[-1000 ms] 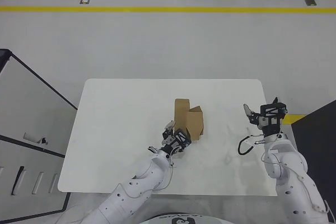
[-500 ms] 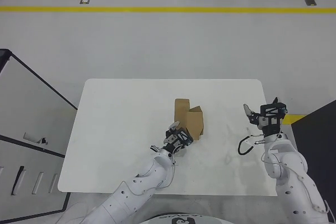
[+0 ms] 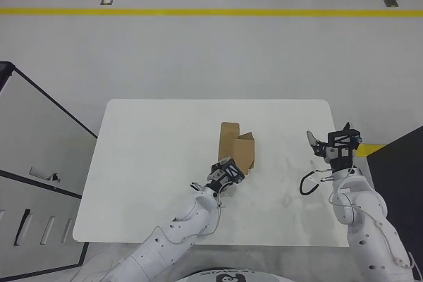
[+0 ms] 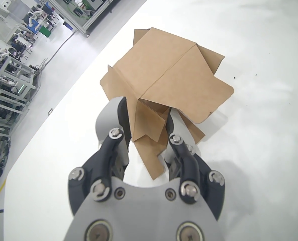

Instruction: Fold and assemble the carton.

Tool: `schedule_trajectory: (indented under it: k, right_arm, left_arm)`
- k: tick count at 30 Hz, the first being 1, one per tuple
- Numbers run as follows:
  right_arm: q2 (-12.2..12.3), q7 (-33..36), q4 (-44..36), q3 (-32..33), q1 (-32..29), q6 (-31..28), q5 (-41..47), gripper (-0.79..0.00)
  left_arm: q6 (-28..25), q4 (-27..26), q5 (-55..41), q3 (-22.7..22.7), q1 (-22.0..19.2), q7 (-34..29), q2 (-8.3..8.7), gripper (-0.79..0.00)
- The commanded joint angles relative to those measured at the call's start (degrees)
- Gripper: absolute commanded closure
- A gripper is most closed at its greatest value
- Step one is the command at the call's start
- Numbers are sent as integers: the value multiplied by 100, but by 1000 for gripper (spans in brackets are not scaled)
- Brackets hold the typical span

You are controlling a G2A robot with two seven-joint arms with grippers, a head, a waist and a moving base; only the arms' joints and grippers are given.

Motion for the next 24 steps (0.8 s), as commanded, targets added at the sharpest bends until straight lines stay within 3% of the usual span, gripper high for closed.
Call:
schedule_trajectory:
  k: [1,4,11,12,24]
  right_arm:
    - [0,0,0,0,0,0,0,-785]
    - [0,0,0,0,0,0,0,-785]
    - [0,0,0,0,0,0,0,-785]
    - [0,0,0,0,0,0,0,-785]
    - [0,0,0,0,0,0,0,-785]
  left_arm:
    - [39,14,59,-12,13,2,-6,-440]
    - [59,36,175,-4,24,-24,-17,-551]
    - [179,76,207,-15,19,-102,-75,-437]
    - [193,84,201,-17,13,-115,-84,-391]
    - [328,287,191,-25,-69,-356,-206,-311]
